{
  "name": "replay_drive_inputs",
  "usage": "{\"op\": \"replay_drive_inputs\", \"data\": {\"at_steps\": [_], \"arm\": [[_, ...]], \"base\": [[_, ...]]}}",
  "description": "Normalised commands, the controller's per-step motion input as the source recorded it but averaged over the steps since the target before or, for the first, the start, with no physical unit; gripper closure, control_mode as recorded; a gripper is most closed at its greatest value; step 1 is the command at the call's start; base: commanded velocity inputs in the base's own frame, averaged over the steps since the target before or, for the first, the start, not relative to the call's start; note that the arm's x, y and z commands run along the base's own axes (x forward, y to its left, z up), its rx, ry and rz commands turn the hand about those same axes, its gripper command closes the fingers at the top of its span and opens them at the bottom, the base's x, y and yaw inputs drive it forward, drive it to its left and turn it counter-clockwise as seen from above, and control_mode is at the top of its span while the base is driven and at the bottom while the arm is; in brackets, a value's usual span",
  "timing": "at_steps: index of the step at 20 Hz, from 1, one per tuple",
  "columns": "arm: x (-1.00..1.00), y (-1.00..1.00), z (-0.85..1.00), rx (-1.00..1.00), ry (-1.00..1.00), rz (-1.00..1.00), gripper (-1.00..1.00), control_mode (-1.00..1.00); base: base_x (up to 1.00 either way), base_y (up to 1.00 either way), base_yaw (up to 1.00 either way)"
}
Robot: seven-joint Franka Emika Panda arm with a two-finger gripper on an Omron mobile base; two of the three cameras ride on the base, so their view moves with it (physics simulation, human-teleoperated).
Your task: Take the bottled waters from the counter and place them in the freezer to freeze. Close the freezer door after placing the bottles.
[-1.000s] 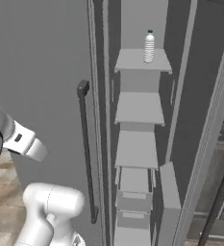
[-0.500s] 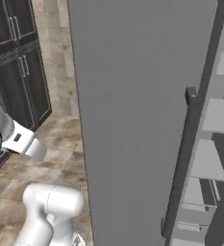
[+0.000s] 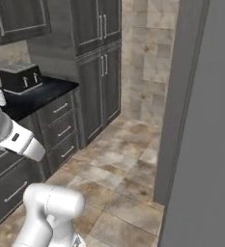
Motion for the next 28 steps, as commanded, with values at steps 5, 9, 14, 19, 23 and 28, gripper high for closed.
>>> {"op": "replay_drive_inputs", "data": {"at_steps": [5,9,14,19,23,28], "arm": [[0.00,0.00,0.00,0.00,0.00,0.00,-1.00,1.00],[0.00,0.00,0.00,0.00,0.00,0.00,-1.00,1.00],[0.00,0.00,0.00,0.00,0.00,0.00,-1.00,1.00],[0.00,0.00,0.00,0.00,0.00,0.00,-1.00,1.00],[0.00,0.00,0.00,0.00,0.00,0.00,-1.00,1.00],[0.00,0.00,0.00,0.00,0.00,0.00,-1.00,1.00]], "base": [[0.16,0.65,0.60],[0.22,0.45,0.63],[0.17,0.41,0.63],[0.18,0.22,0.65],[0.31,0.12,0.58],[0.56,0.05,0.40]]}}
